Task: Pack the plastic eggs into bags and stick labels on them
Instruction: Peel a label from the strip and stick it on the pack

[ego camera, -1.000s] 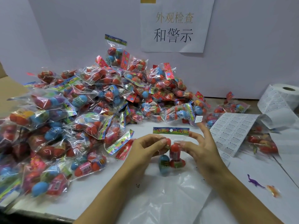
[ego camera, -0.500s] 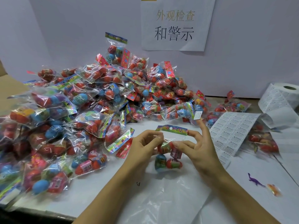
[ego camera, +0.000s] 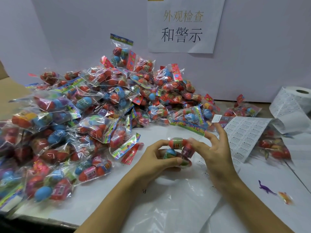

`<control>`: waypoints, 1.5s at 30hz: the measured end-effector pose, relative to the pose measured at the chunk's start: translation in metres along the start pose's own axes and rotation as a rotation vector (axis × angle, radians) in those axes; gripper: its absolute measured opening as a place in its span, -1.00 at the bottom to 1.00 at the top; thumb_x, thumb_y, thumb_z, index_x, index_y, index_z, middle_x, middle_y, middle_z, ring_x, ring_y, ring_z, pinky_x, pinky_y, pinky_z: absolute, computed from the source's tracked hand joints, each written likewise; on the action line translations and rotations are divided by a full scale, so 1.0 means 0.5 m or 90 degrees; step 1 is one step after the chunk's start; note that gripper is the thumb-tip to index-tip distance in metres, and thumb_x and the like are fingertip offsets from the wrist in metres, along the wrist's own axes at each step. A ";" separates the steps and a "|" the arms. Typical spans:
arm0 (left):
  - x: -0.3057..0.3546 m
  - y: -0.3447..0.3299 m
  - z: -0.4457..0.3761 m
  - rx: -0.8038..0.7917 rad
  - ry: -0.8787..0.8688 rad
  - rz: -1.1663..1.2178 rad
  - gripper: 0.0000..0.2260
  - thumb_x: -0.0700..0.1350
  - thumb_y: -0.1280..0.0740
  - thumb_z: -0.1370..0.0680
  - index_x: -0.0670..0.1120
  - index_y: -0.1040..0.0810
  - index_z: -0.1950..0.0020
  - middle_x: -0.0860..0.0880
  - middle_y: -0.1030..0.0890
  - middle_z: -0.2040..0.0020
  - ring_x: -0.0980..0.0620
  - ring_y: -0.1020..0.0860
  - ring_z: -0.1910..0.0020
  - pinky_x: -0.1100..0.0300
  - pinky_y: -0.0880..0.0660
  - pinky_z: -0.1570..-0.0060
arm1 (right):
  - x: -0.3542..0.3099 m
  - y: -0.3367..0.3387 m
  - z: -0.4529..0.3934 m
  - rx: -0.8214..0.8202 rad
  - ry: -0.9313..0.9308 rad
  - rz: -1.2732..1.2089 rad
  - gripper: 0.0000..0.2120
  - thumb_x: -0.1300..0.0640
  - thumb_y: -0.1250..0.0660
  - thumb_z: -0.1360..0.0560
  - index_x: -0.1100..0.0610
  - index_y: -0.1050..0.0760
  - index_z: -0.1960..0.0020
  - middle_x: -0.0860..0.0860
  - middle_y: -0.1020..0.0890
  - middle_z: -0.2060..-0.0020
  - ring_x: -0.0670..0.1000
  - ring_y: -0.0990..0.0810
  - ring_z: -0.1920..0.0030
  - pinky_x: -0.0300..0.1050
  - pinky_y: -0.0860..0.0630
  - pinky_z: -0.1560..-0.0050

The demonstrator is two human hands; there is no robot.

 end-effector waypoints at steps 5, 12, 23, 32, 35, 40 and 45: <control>0.013 0.013 -0.003 0.071 -0.025 0.084 -0.55 -0.23 -0.56 -0.45 -0.15 -0.53 -0.31 -0.31 -0.71 -0.04 -0.23 -0.71 -0.04 0.05 -0.64 0.02 | -0.001 0.011 -0.006 0.047 0.004 -0.010 -0.75 -0.01 -0.54 -0.43 -0.02 -0.62 -0.07 -0.13 -0.71 0.06 -0.01 -0.73 0.02 0.08 -0.62 -0.07; 0.022 0.025 -0.008 0.158 -0.032 0.187 -0.51 -0.25 -0.49 -0.38 -0.26 -0.51 -0.30 -0.35 -0.70 -0.05 -0.23 -0.72 0.01 0.07 -0.66 0.07 | -0.007 -0.001 0.004 -0.049 0.008 0.084 -0.91 0.14 -0.50 -0.49 0.08 -0.70 0.19 -0.19 -0.63 -0.01 -0.15 -0.64 0.00 -0.18 -0.59 0.12; 0.017 0.019 -0.010 0.151 0.005 0.165 -0.75 -0.39 -0.32 -0.58 -0.26 -0.54 -0.25 -0.34 -0.67 -0.08 -0.20 -0.70 0.02 0.04 -0.66 0.09 | -0.006 -0.023 0.022 -0.119 0.045 0.251 -0.91 0.11 -0.48 -0.50 0.06 -0.66 0.18 -0.27 -0.52 -0.06 -0.04 -0.58 0.20 -0.07 -0.52 0.07; 0.017 0.015 -0.009 0.149 0.014 0.156 -0.73 -0.40 -0.31 -0.58 -0.26 -0.53 -0.27 -0.36 -0.67 -0.11 -0.22 -0.69 0.00 0.03 -0.67 0.08 | -0.012 -0.025 0.023 -0.111 0.060 0.249 -0.94 0.16 -0.49 -0.49 0.07 -0.67 0.17 -0.10 -0.52 -0.08 -0.07 -0.56 0.14 -0.09 -0.50 0.10; 0.016 0.016 -0.008 0.148 0.017 0.154 -0.75 -0.40 -0.31 -0.57 -0.23 -0.55 -0.23 -0.30 -0.70 -0.04 -0.22 -0.71 0.01 0.05 -0.67 0.11 | -0.014 -0.026 0.025 -0.111 0.062 0.248 -0.94 0.15 -0.49 -0.48 0.08 -0.67 0.17 -0.11 -0.52 -0.07 -0.08 -0.57 0.13 -0.08 -0.50 0.09; 0.016 0.016 -0.009 0.144 0.015 0.160 -0.75 -0.39 -0.31 -0.58 -0.24 -0.53 -0.24 -0.27 -0.71 -0.03 -0.21 -0.72 0.01 0.04 -0.67 0.09 | -0.026 -0.029 0.029 -0.122 0.074 0.224 -0.83 -0.03 -0.46 -0.40 0.07 -0.67 0.16 -0.21 -0.51 0.00 -0.01 -0.59 0.03 0.04 -0.54 0.00; 0.016 0.015 -0.007 0.125 0.017 0.151 -0.73 -0.39 -0.32 -0.58 -0.24 -0.51 -0.27 -0.27 -0.71 -0.04 -0.21 -0.72 -0.01 0.05 -0.66 0.08 | -0.015 -0.028 0.025 -0.116 0.077 0.254 -0.94 0.16 -0.49 -0.48 0.06 -0.67 0.18 -0.24 -0.51 0.04 -0.04 -0.57 0.07 0.03 -0.52 0.06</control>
Point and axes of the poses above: each hand's wrist, its own z-axis away from the middle knuckle, its own y-axis out of the back of the hand, x = y × z, the point moved 3 cm from there along -z, towards the middle knuckle
